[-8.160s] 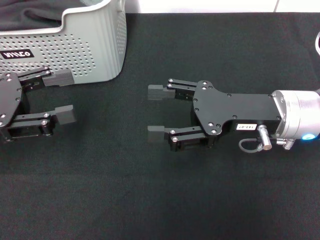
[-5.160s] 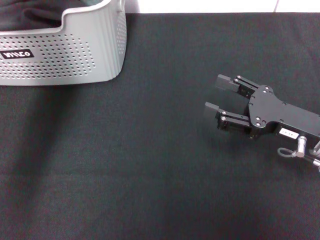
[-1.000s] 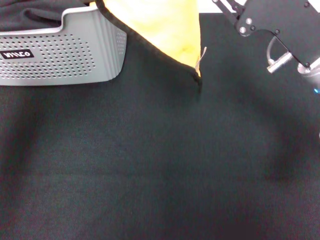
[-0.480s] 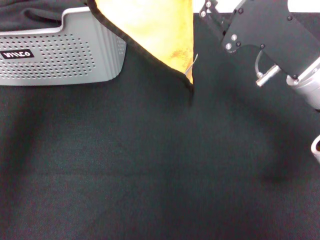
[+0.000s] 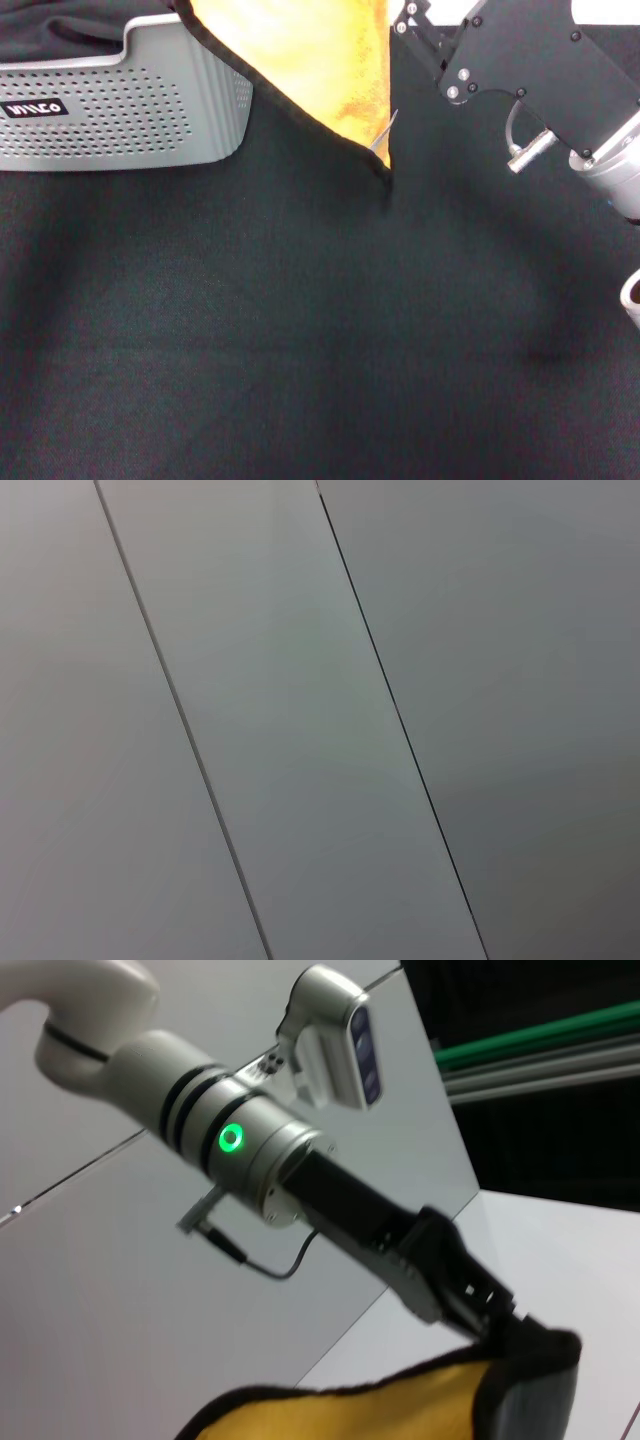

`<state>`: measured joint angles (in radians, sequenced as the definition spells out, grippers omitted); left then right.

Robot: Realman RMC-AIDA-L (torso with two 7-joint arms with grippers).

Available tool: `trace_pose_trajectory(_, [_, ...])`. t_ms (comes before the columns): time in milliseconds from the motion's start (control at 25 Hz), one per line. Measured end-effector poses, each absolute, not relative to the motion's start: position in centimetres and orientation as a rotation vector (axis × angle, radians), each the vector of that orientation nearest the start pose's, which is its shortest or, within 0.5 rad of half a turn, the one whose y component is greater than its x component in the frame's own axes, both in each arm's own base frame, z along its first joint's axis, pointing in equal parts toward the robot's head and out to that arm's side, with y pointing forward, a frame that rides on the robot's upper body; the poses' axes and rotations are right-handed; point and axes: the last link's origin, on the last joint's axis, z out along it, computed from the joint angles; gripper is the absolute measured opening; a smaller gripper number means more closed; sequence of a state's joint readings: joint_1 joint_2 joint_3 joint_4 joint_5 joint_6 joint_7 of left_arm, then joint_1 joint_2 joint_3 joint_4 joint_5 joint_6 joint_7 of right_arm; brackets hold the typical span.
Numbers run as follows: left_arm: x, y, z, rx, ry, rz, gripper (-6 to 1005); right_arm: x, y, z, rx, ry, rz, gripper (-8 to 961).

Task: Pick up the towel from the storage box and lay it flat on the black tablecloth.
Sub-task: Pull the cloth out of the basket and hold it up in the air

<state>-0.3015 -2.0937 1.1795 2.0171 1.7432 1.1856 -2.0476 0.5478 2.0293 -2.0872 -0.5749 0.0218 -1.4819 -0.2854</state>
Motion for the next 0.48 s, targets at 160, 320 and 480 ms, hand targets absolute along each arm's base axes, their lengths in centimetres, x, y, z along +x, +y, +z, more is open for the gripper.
trace_pose_trajectory(160, [-4.06, 30.44, 13.45, -2.32, 0.086, -0.775, 23, 12.19, 32.29, -2.44, -1.71, -0.774, 1.144, 403])
trace_pose_trajectory(320, [-4.19, 30.42, 13.44, -2.319, 0.083, -0.771, 23, 12.02, 31.97, -2.3, -1.696, -0.779, 1.163, 398])
trace_pose_trajectory(480, [-4.2, 30.42, 13.43, -2.319, 0.083, -0.771, 23, 12.06, 31.59, -2.31, -1.686, -0.795, 1.172, 363])
